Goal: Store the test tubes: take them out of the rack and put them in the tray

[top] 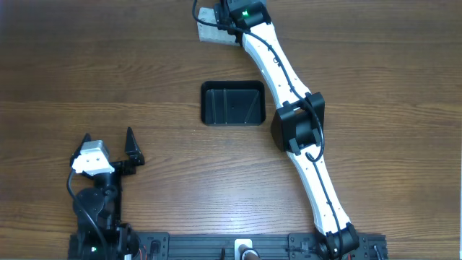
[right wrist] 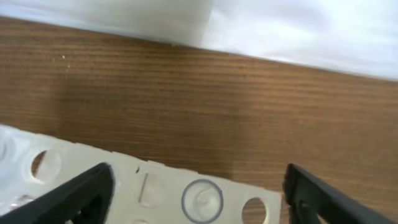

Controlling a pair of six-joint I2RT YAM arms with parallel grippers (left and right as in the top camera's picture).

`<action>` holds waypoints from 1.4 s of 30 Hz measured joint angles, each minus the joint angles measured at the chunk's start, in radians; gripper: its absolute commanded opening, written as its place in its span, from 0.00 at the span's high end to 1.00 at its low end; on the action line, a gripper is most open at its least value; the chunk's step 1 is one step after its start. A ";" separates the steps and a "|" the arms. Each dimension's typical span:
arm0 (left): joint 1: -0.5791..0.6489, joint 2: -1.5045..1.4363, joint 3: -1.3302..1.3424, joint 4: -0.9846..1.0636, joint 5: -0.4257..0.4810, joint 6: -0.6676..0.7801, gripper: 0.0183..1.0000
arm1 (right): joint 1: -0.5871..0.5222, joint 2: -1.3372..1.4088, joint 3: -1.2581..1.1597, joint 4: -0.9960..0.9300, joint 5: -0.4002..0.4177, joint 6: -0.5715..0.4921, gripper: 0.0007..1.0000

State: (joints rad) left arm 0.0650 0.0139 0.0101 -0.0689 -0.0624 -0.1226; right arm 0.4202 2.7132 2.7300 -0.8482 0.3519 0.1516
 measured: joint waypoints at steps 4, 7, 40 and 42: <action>0.000 0.000 0.000 0.000 0.000 0.000 0.00 | 0.000 0.000 0.000 0.000 0.000 -0.001 0.37; 0.000 0.000 0.000 0.000 0.000 0.000 0.00 | 0.000 0.000 0.000 0.000 0.000 0.002 0.42; 0.000 0.000 0.000 0.000 0.000 0.000 0.00 | 0.000 0.000 0.000 -0.003 0.026 0.002 0.91; 0.000 0.000 0.000 0.000 0.000 0.000 0.00 | 0.000 0.000 0.000 -0.003 0.026 0.002 0.91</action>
State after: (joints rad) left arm 0.0650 0.0139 0.0101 -0.0689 -0.0624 -0.1226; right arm 0.4202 2.7132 2.7300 -0.8513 0.3779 0.1535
